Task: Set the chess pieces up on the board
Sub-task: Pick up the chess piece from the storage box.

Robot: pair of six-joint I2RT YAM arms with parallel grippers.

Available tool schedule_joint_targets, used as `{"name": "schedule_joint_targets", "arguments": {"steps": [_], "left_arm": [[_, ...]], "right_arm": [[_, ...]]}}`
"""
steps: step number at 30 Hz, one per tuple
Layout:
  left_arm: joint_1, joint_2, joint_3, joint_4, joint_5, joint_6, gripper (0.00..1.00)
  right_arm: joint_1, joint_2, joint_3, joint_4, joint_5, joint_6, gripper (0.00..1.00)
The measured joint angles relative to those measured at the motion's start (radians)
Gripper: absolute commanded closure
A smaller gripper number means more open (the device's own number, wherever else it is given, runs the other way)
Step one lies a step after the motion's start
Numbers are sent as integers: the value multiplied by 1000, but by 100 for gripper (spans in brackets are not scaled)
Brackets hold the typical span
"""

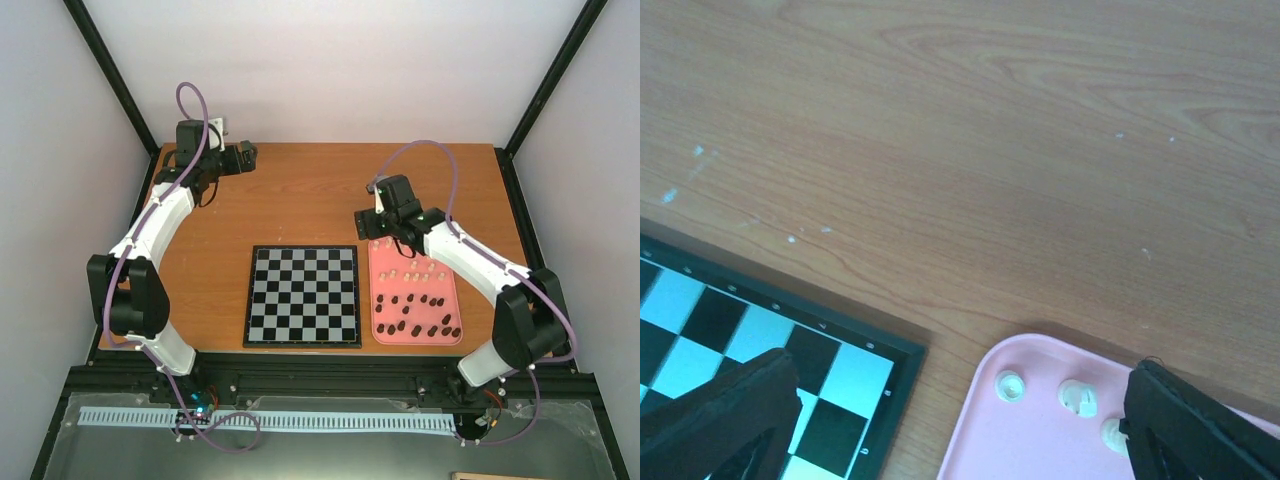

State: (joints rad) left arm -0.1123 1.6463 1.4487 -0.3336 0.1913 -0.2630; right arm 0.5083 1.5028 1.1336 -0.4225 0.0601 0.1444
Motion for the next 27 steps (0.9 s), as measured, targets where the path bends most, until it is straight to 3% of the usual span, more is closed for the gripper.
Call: {"name": "schedule_joint_targets", "arguments": {"steps": [4, 7, 13, 27], "left_arm": [[0, 0, 0, -3, 0, 0, 0], [0, 1, 0, -4, 0, 0, 0], [0, 4, 0, -4, -1, 0, 0], [0, 13, 2, -5, -3, 0, 0]], "right_arm": [[0, 66, 0, -5, 3, -4, 45], [2, 140, 2, -11, 8, 3, 57], [2, 232, 7, -30, 27, 3, 63], [-14, 294, 42, -37, 48, 7, 63]]}}
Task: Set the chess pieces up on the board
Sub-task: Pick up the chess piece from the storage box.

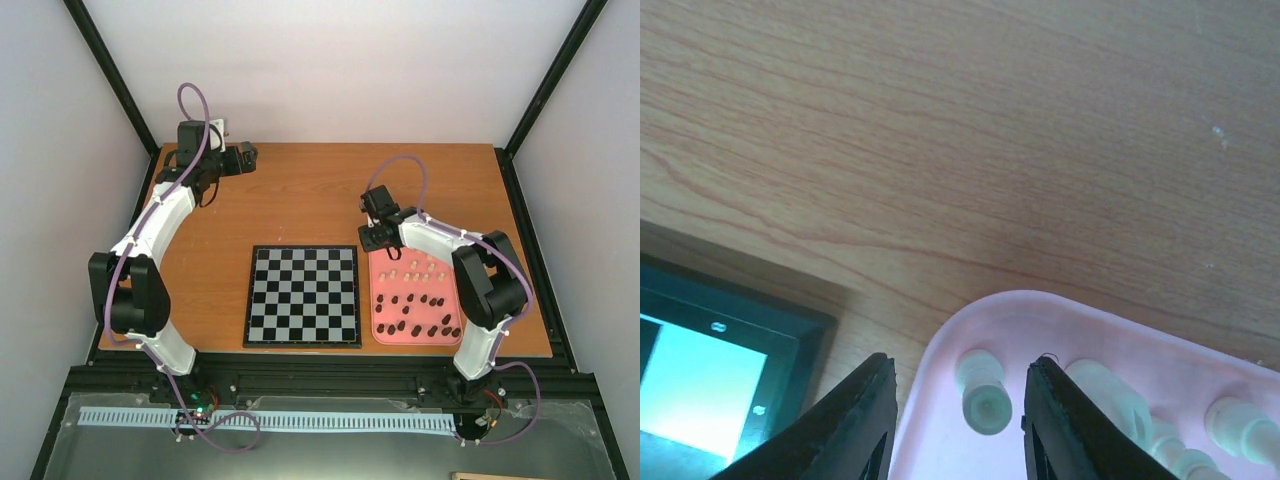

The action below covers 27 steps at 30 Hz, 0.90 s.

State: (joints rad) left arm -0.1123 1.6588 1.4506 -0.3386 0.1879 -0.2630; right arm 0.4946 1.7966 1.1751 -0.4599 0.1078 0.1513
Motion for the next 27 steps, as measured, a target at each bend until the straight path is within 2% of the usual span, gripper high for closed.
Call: {"name": "schedule_joint_targets", "arguments": {"steps": [21, 27], "left_arm": [[0, 9, 14, -2, -3, 0, 0], [0, 9, 14, -2, -4, 0, 0]], "right_arm": [[-19, 54, 12, 0, 1, 5, 64], [-21, 62, 12, 0, 1, 11, 71]]}}
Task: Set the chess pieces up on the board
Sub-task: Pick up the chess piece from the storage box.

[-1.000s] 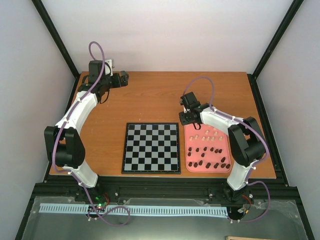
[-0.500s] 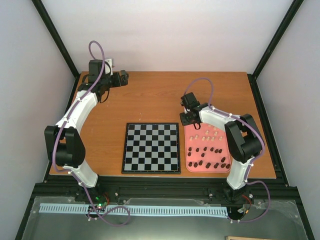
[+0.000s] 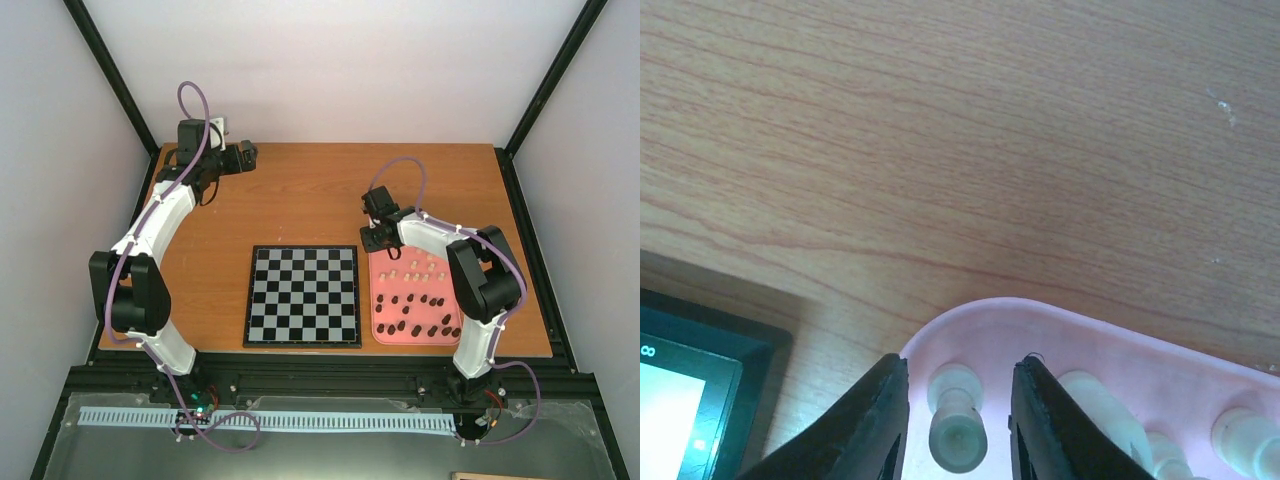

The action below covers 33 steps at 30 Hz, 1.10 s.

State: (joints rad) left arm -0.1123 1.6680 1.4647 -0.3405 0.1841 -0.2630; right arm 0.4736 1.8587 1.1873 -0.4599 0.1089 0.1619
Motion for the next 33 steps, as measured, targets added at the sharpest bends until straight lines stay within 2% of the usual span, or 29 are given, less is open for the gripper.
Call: {"name": "schedule_joint_targets", "arguments": {"steps": [5, 9, 13, 19, 24, 29, 33], "left_arm": [[0, 0, 0, 0, 0, 0, 0], [0, 0, 0, -1, 0, 0, 0], [0, 0, 0, -2, 0, 0, 0], [0, 0, 1, -3, 0, 0, 0], [0, 0, 1, -10, 0, 0, 0], [0, 0, 1, -18, 0, 0, 0], [0, -4, 1, -24, -5, 0, 0]], "right_arm": [[-2, 0, 0, 0, 0, 4, 77], [-2, 0, 0, 0, 0, 6, 89], [-2, 0, 1, 0, 0, 13, 96], [-2, -8, 2, -16, 1, 20, 97], [4, -77, 18, -56, 1, 23, 97], [47, -154, 112, -86, -8, 20, 97], [109, -142, 210, -96, -21, 15, 97]]}}
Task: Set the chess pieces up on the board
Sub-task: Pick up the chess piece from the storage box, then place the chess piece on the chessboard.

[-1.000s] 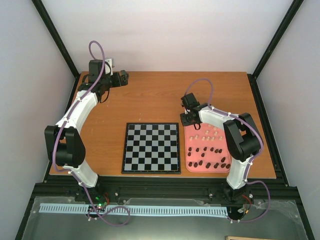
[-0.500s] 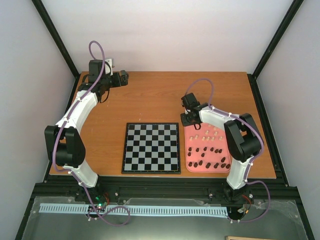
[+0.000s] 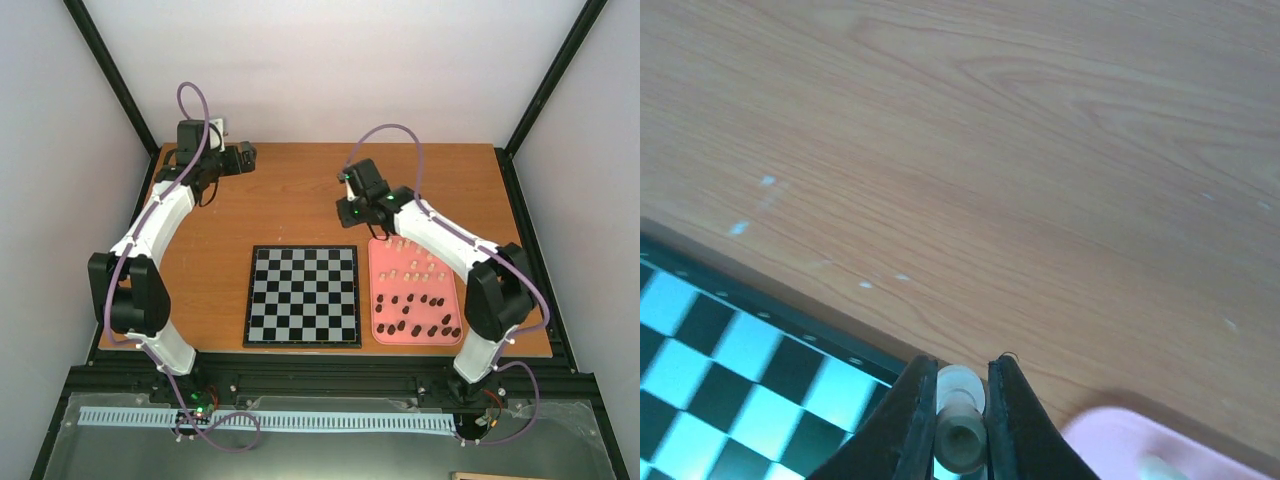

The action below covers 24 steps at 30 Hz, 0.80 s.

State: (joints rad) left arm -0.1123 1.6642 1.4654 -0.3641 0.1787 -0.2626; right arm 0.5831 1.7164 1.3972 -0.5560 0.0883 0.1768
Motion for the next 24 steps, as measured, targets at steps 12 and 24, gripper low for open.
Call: {"name": "schedule_joint_targets", "arguments": {"steps": [12, 24], "left_arm": [[-1, -99, 0, -12, -85, 5, 0], [-1, -145, -1, -45, -160, 10, 0]], "right_arm": [[235, 398, 422, -115, -61, -41, 97], [301, 575, 692, -246, -98, -73, 97]]}}
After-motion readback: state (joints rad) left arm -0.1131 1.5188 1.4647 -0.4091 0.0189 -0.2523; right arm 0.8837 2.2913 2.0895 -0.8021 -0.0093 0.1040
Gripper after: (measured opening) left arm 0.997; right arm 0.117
